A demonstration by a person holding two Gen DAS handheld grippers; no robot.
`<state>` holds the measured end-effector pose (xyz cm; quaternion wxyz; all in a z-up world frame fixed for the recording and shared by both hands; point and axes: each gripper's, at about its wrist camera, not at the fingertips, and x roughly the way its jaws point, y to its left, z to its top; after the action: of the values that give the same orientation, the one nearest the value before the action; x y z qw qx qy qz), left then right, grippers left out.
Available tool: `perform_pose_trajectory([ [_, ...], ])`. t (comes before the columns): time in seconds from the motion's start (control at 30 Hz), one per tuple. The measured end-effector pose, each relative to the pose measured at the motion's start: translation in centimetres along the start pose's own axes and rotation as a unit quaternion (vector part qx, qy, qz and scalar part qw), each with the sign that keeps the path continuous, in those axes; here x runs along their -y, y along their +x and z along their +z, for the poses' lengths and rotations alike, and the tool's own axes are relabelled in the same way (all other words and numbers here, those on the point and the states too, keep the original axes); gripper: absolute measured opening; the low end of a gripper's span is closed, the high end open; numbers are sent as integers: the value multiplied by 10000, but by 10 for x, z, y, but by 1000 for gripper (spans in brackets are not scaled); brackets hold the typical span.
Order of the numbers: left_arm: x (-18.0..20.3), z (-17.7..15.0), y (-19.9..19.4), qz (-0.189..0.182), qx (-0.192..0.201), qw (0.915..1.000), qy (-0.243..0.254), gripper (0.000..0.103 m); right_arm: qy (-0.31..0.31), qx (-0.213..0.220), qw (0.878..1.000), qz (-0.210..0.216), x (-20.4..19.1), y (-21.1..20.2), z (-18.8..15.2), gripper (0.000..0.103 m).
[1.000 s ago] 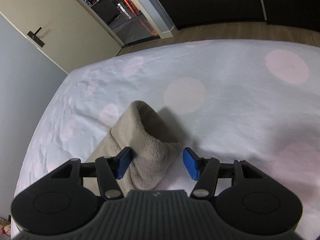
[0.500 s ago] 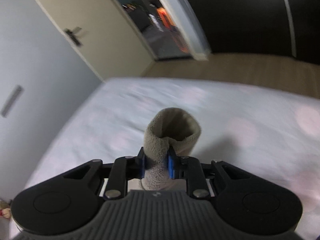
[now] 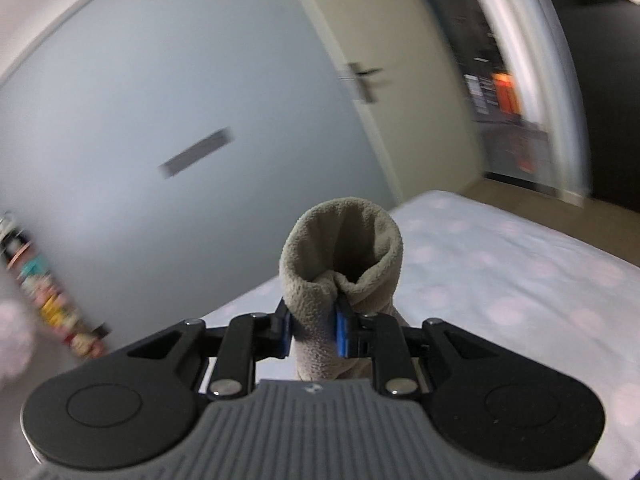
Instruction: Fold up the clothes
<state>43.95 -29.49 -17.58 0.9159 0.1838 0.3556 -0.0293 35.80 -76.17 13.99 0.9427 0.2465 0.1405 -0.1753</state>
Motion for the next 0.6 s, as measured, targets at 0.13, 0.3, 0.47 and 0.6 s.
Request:
perform_pose_trajectory([
  [0.13, -10, -1, -4, -156, 40, 9998, -118, 53, -385, -96, 9984, 412, -86, 7, -25, 23],
  [0.3, -27, -6, -4, -262, -63, 9991, -342, 53, -532, -373, 9952, 734, -162, 26, -77, 23],
  [0.47, -45, -8, 4, -248, -206, 9974, -646, 53, -528, -848, 9891, 1086, -211, 51, -144, 23],
  [0.6, -57, -8, 9, -299, -318, 9954, -857, 53, -676, -1354, 9806, 1250, -234, 72, -199, 23],
])
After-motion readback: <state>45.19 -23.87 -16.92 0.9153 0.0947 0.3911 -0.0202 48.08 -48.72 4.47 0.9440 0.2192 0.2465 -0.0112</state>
